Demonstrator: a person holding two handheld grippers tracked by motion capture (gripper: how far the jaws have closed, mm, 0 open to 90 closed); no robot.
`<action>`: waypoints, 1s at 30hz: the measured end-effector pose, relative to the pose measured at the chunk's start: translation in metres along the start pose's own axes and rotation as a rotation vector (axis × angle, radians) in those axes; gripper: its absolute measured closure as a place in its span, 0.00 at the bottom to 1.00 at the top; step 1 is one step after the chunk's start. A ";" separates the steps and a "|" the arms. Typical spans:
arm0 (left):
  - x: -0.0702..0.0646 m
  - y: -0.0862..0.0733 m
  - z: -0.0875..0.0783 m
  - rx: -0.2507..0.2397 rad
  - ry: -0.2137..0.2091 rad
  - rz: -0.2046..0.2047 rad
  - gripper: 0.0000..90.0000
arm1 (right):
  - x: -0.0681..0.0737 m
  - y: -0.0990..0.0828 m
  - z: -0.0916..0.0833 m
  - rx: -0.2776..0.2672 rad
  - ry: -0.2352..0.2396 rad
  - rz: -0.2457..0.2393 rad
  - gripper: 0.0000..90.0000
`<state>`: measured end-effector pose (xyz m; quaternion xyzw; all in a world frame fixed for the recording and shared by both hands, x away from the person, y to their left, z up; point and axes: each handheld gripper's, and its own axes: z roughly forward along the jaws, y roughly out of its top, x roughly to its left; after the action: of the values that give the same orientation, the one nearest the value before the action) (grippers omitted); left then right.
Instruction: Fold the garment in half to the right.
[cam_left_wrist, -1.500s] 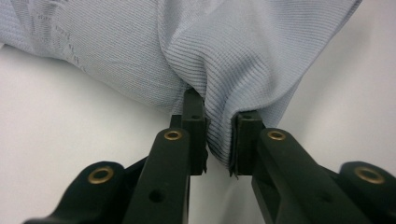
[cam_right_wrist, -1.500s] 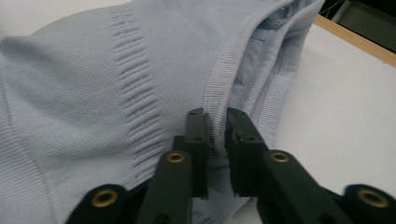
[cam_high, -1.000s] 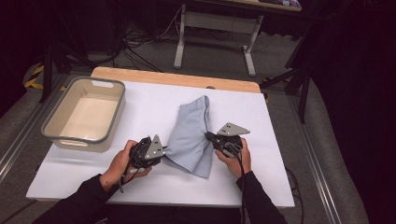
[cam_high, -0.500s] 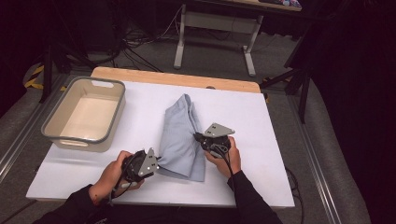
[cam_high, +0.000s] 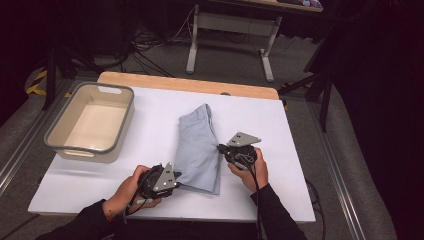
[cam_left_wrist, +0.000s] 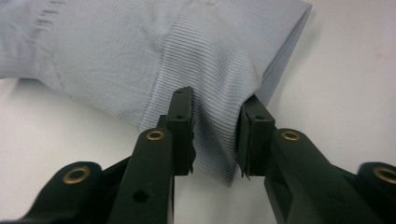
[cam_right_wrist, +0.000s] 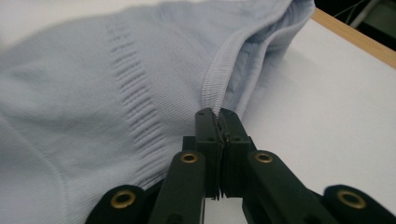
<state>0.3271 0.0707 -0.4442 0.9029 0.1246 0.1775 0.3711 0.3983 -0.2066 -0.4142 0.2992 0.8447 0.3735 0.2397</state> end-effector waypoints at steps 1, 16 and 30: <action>0.001 0.000 0.003 0.001 -0.008 0.007 0.82 | 0.001 -0.001 0.002 0.018 -0.018 -0.021 0.98; 0.001 -0.001 0.003 -0.020 -0.040 0.032 0.61 | 0.008 -0.009 0.010 0.012 -0.095 -0.083 0.95; 0.019 -0.010 -0.036 -0.147 -0.106 0.027 0.79 | 0.005 -0.012 -0.014 -0.119 -0.109 -0.016 0.90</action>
<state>0.3284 0.1067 -0.4236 0.8829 0.0793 0.1430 0.4402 0.3821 -0.2161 -0.4158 0.2976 0.8091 0.4042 0.3056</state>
